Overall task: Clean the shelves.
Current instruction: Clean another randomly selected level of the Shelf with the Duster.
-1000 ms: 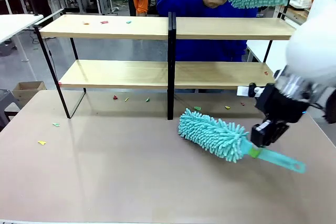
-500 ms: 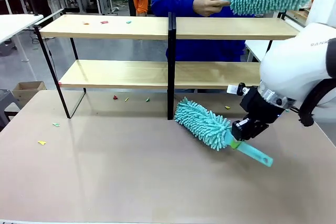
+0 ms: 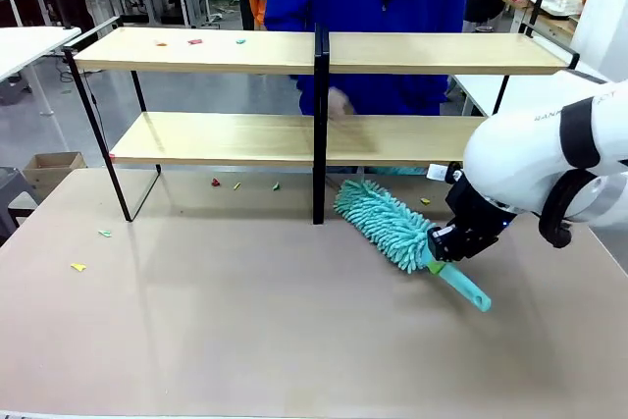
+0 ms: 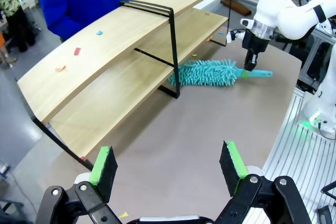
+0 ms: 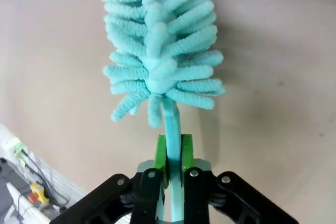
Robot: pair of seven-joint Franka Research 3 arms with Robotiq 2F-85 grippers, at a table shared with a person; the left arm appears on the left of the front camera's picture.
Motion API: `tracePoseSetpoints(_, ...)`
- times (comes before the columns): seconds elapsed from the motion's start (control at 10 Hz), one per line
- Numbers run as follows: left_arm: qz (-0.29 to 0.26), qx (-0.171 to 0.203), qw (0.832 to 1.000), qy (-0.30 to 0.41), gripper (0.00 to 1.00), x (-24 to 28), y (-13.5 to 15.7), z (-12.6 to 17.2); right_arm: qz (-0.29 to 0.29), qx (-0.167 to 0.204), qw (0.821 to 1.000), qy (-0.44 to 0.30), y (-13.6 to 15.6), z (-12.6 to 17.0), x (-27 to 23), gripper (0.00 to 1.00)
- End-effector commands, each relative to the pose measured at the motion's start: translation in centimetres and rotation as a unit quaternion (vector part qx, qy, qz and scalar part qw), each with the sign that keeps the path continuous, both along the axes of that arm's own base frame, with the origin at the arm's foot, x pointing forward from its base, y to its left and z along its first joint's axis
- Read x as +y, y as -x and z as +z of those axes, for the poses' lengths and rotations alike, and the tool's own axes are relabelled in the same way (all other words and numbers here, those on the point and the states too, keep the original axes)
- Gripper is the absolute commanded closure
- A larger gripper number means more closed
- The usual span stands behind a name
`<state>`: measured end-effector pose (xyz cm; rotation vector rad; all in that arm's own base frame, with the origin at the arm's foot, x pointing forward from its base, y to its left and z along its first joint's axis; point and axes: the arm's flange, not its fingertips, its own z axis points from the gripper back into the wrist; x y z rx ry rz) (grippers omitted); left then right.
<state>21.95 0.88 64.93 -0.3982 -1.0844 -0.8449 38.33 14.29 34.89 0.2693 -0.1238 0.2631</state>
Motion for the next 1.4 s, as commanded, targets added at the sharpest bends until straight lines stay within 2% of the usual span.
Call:
tracePoseSetpoints(0.0, 0.000, 0.001, 1.000, 0.001, 0.00, 0.0, -0.1, 0.0, -0.064, -0.003, 0.996, 0.054, 3.8, -0.3, -1.3, 0.88)
tracePoseSetpoints(0.2, 0.000, 0.001, 1.000, 0.001, 0.00, 0.0, -0.1, 0.0, -0.122, -0.002, 0.988, 0.096, 5.6, 0.4, -2.4, 0.88)
tracePoseSetpoints(0.4, 0.000, 0.001, 1.000, 0.001, 0.00, 0.0, -0.1, 0.0, -0.183, 0.027, 0.972, 0.144, 6.7, 1.0, -3.8, 0.88)
tracePoseSetpoints(0.5, 0.000, 0.001, 1.000, 0.001, 0.00, 0.0, -0.1, 0.0, -0.216, 0.026, 0.959, 0.181, 7.2, 0.9, -4.6, 0.88)
tracePoseSetpoints(0.6, 0.000, 0.001, 1.000, 0.001, 0.00, 0.0, -0.1, 0.0, -0.245, 0.011, 0.942, 0.229, 7.5, 0.8, -5.0, 0.88)
tracePoseSetpoints(0.7, 0.000, 0.001, 1.000, 0.001, 0.00, 0.0, -0.1, 0.0, -0.234, 0.011, 0.939, 0.253, 7.7, 0.2, -4.9, 0.88)
tracePoseSetpoints(0.9, 0.000, 0.001, 1.000, 0.001, 0.00, 0.0, -0.1, 0.0, -0.196, -0.035, 0.942, 0.271, 8.4, -0.1, -4.1, 0.88)
tracePoseSetpoints(1.1, 0.000, 0.001, 1.000, 0.001, 0.00, 0.0, -0.1, 0.0, -0.153, -0.065, 0.947, 0.274, 9.1, -0.5, -3.2, 0.88)
tracePoseSetpoints(1.3, 0.000, 0.001, 1.000, 0.001, 0.00, 0.0, -0.1, 0.0, -0.146, -0.075, 0.938, 0.305, 9.4, -1.3, -2.5, 0.88)
